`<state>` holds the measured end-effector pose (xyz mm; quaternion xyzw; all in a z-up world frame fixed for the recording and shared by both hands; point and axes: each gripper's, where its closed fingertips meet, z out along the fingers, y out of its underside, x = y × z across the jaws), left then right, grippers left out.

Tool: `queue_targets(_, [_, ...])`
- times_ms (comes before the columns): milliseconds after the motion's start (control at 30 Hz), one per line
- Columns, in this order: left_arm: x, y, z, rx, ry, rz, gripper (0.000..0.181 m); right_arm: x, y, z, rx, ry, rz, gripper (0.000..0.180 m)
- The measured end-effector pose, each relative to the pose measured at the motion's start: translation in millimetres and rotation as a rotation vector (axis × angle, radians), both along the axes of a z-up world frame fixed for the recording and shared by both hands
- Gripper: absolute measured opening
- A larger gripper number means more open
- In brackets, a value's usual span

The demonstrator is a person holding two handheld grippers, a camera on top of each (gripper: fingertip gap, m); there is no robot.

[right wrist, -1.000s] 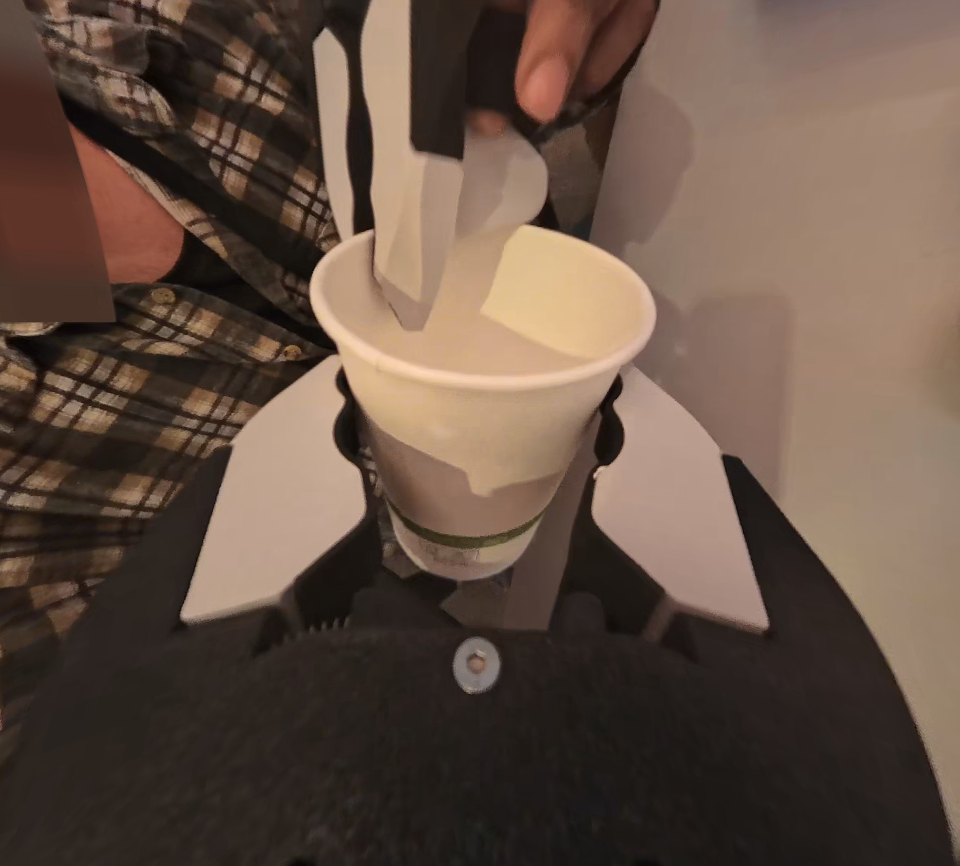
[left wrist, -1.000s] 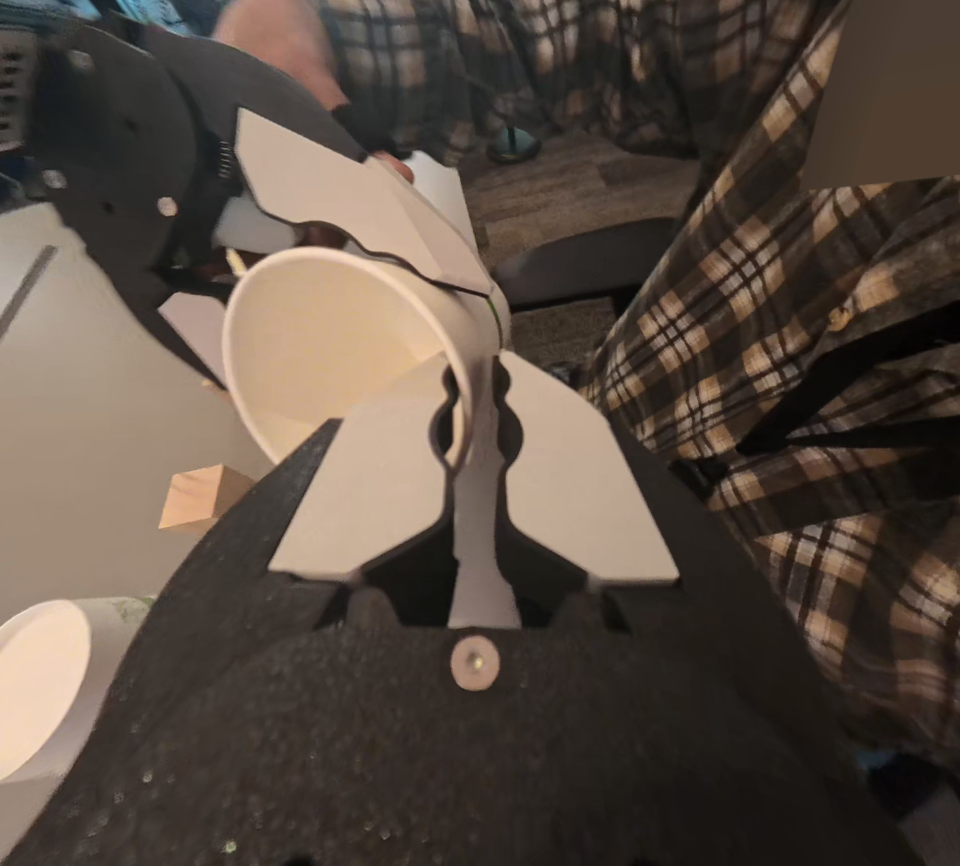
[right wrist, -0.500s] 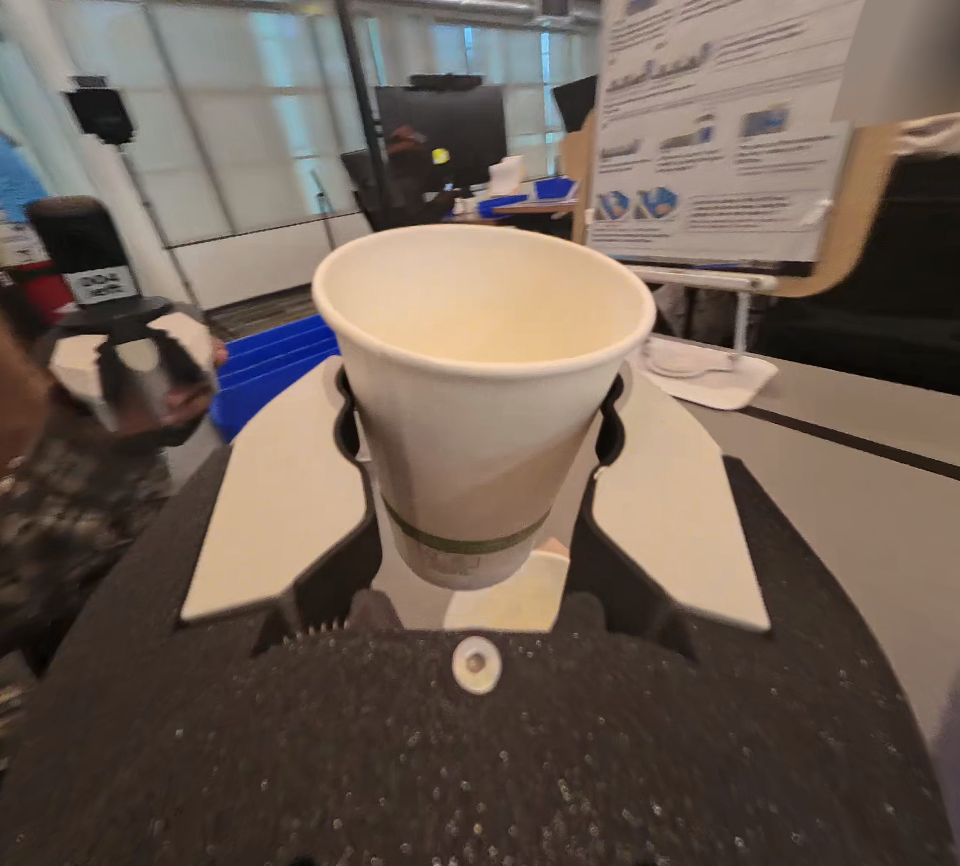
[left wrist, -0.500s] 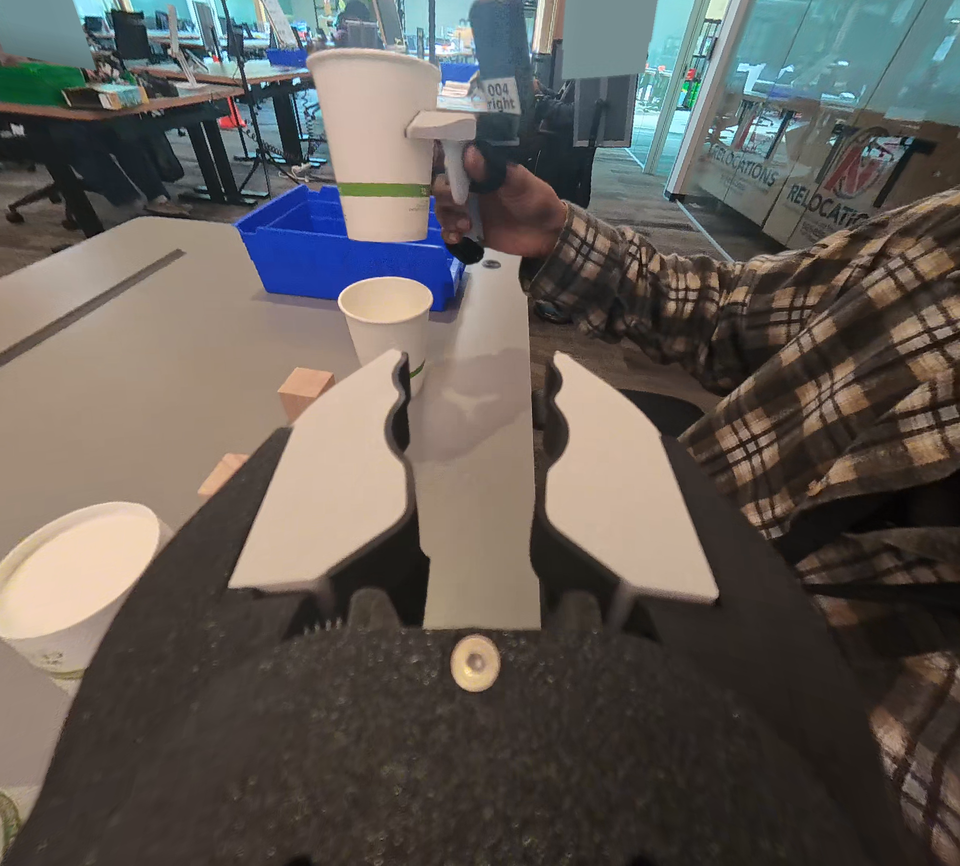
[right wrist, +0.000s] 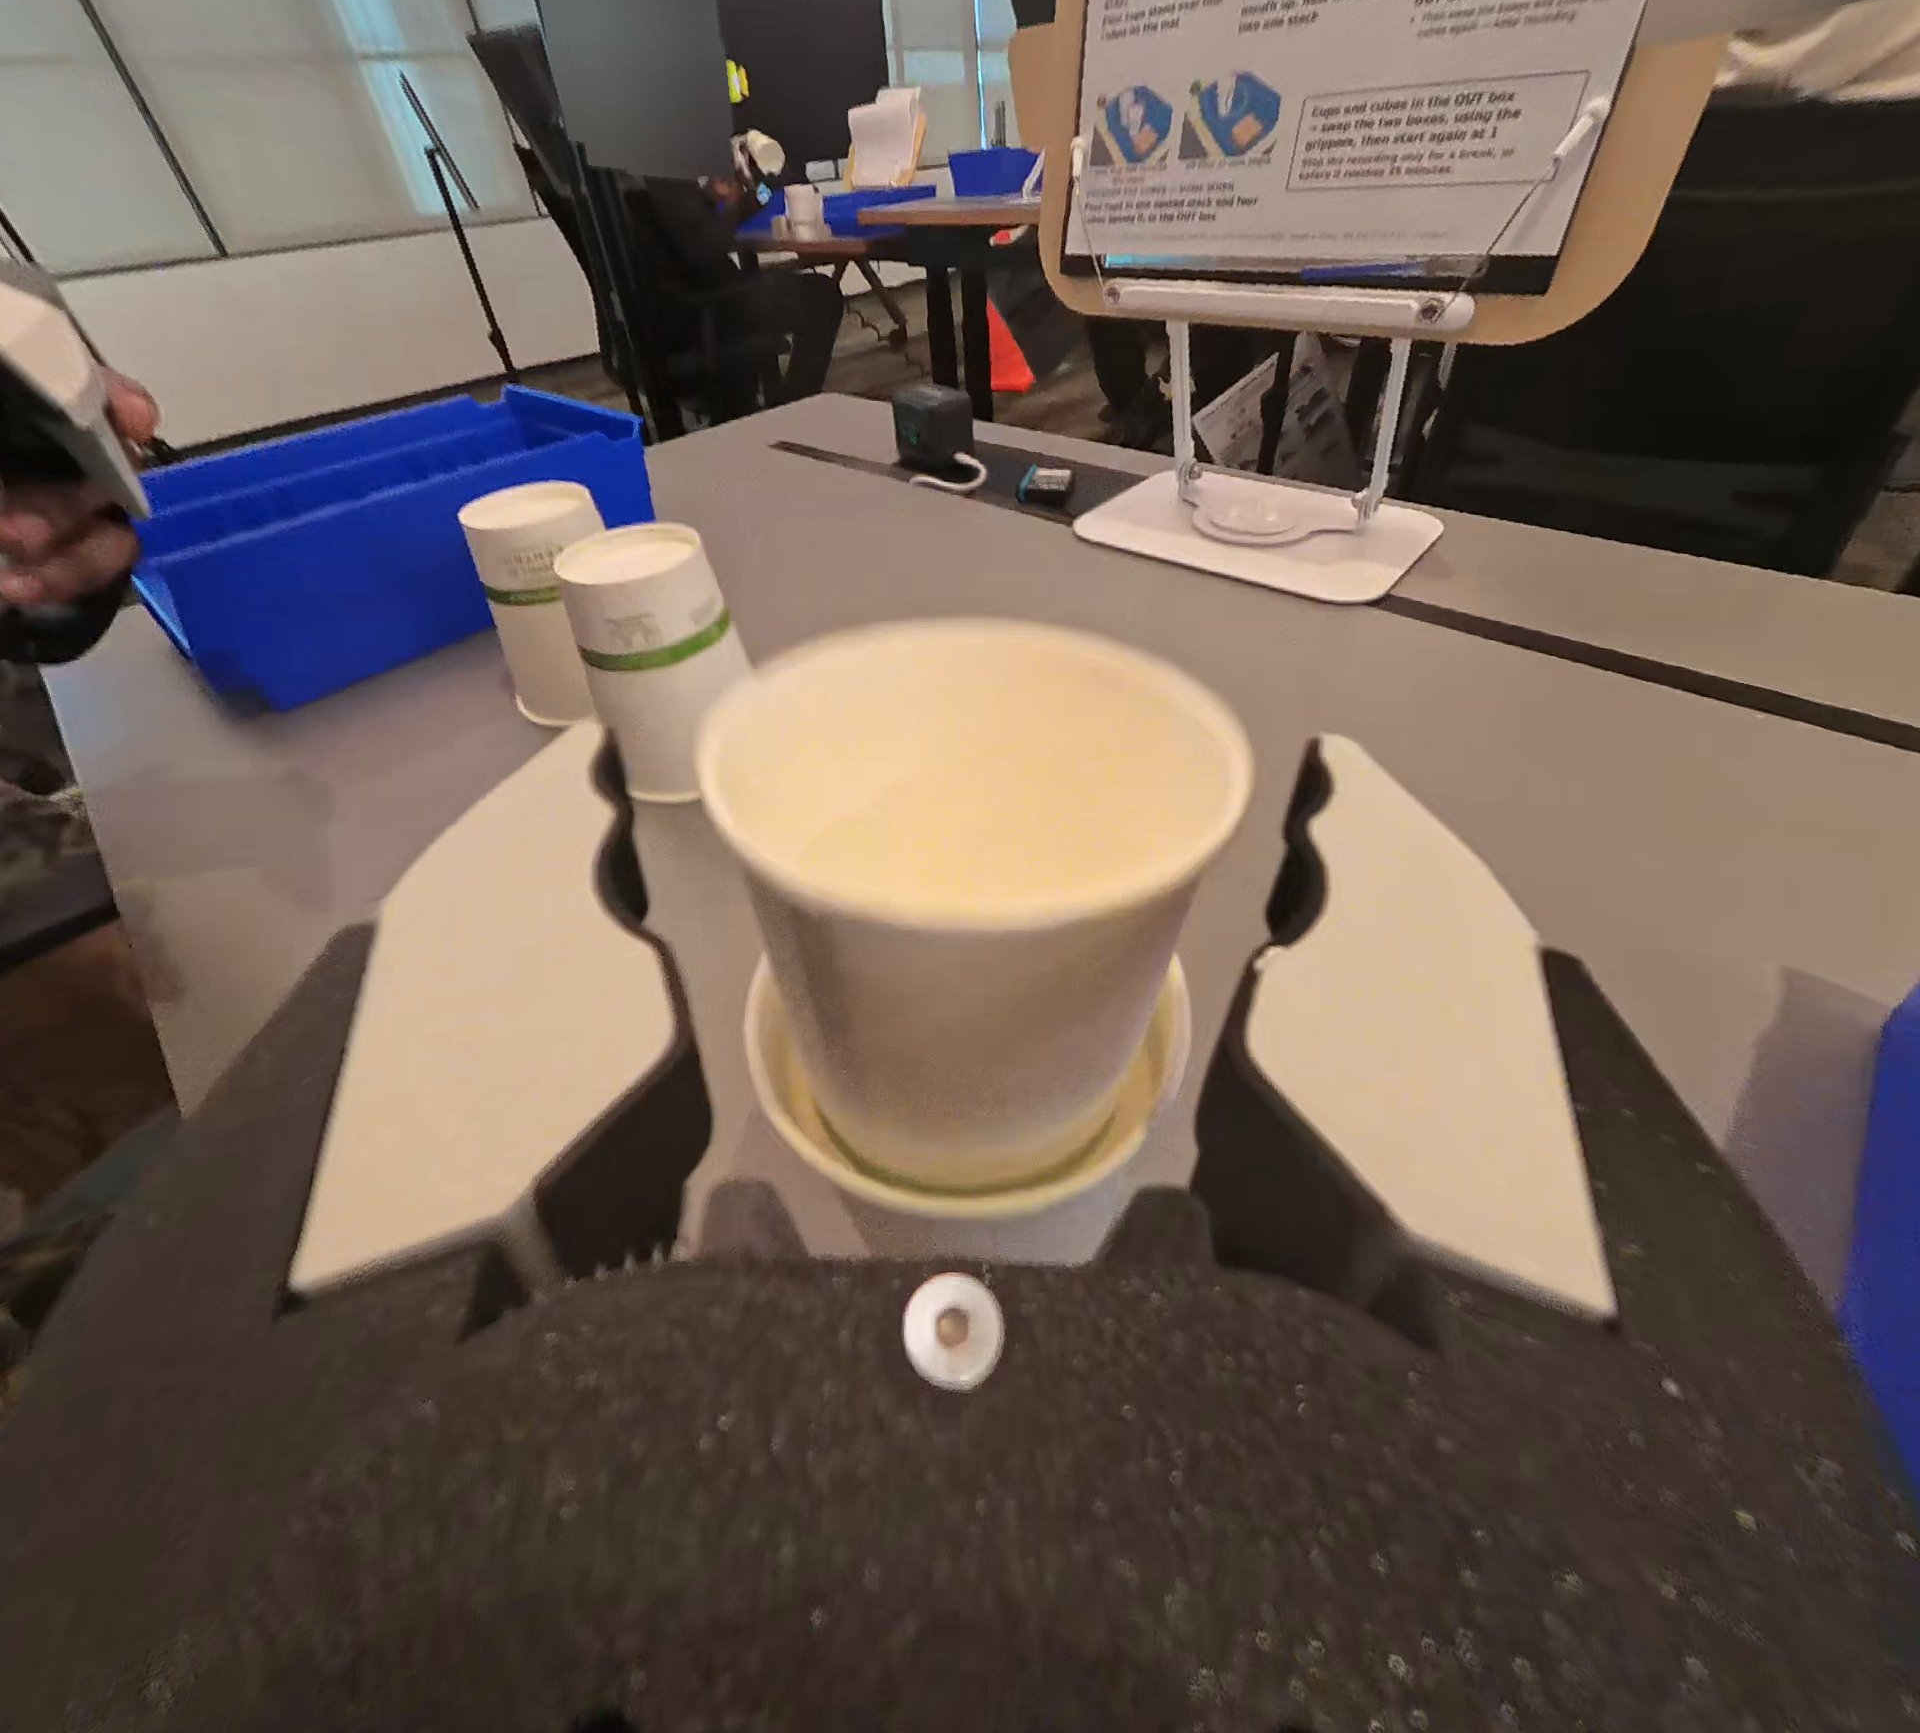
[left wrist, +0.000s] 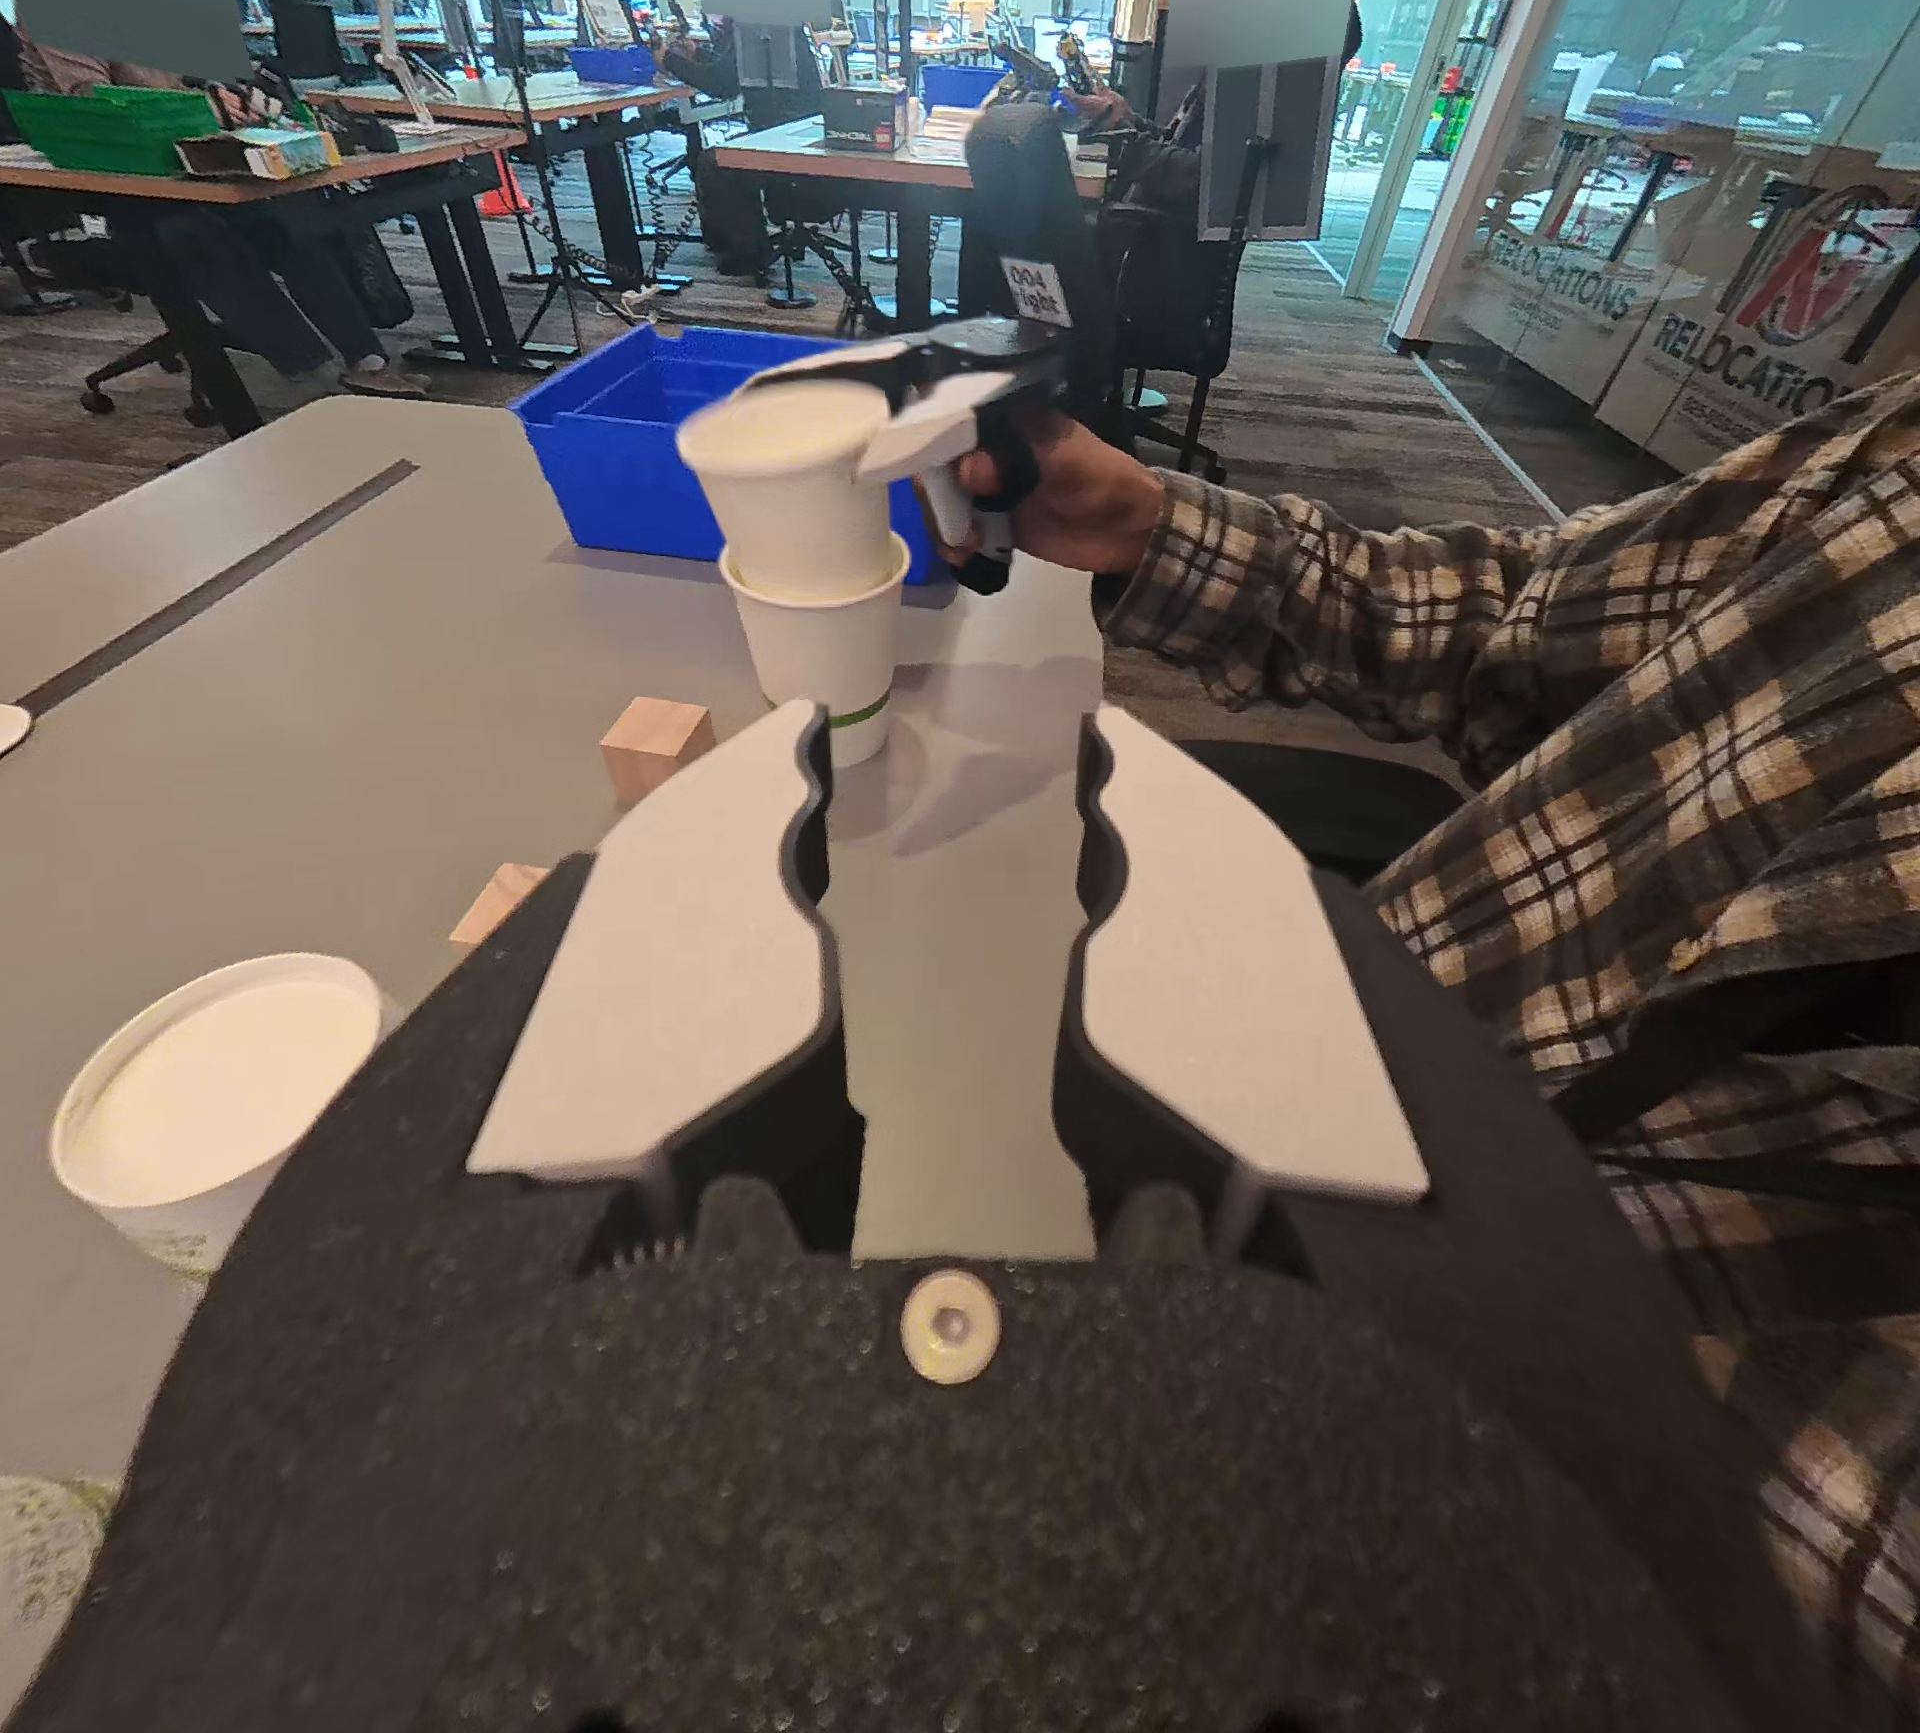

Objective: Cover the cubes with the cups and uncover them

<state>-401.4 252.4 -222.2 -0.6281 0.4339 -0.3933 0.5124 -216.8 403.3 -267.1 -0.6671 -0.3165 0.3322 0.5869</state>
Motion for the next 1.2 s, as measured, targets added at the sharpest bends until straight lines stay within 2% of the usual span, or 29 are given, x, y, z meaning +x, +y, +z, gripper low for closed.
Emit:
queue_targets(100, [-8.6,10.2,-0.1,0.005,0.002,0.065,0.048,7.2,-4.2,-2.7,0.029,-0.055,-0.021,0.137])
queue_targets(200, [-25.0,30.0,-11.3,0.002,0.092,0.186,0.06,13.7,-14.1,0.5,0.039,-0.081,-0.012,0.145])
queue_targets(367, [-64.6,77.6,-36.7,0.017,0.426,0.401,0.089,17.6,-43.4,11.8,0.065,-0.076,0.054,0.139])
queue_targets(467, [-78.0,102.0,-56.4,-0.027,0.698,0.415,0.107,14.7,-59.2,6.1,0.047,-0.085,0.099,0.134])
queue_targets(567, [-77.5,118.5,-73.8,-0.087,0.906,0.352,0.114,10.9,-72.4,-5.3,0.023,-0.095,0.148,0.13])
queue_targets(733, [-71.7,135.5,-102.1,-0.215,1.112,0.242,0.115,10.5,-86.0,-21.3,-0.008,-0.122,0.192,0.124])
queue_targets(967, [-80.1,152.4,-133.1,-0.392,1.187,0.227,0.115,17.4,-98.4,-27.2,-0.018,-0.13,0.225,0.119])
queue_targets(1033, [-81.6,150.2,-141.1,-0.442,1.191,0.211,0.109,18.0,-99.0,-30.7,-0.023,-0.135,0.225,0.118])
queue_targets(1100, [-83.2,145.8,-147.3,-0.483,1.203,0.185,0.091,17.6,-99.2,-33.8,-0.029,-0.135,0.228,0.116])
queue_targets(1200, [-82.3,143.3,-147.4,-0.504,1.18,0.176,0.088,15.8,-99.4,-36.1,-0.043,-0.122,0.234,0.113])
